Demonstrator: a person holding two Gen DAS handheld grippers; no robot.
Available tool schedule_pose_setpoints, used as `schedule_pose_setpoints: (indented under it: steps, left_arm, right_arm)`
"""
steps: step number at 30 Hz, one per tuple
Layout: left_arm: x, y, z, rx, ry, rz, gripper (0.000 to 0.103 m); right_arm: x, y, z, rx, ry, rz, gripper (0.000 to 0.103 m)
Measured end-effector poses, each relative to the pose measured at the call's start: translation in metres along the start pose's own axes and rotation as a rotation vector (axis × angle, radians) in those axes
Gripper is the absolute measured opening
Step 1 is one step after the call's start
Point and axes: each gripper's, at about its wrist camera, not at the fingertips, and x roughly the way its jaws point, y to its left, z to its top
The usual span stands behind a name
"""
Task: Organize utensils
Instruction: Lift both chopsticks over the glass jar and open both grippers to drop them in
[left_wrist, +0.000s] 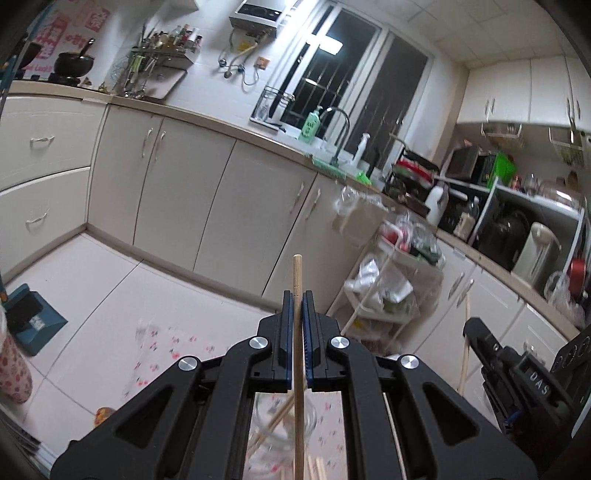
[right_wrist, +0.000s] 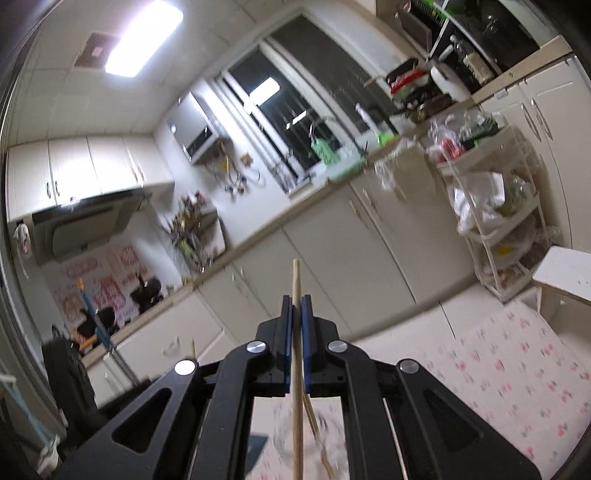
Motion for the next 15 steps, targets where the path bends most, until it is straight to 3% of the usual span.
schedule_pose_setpoints:
  steps: [15]
  left_arm:
    - [0.051, 0.012, 0.013, -0.054, -0.147, 0.060, 0.005]
  right_arm:
    - [0.066, 0.005, -0.012, 0.020, -0.120, -0.007, 0.006]
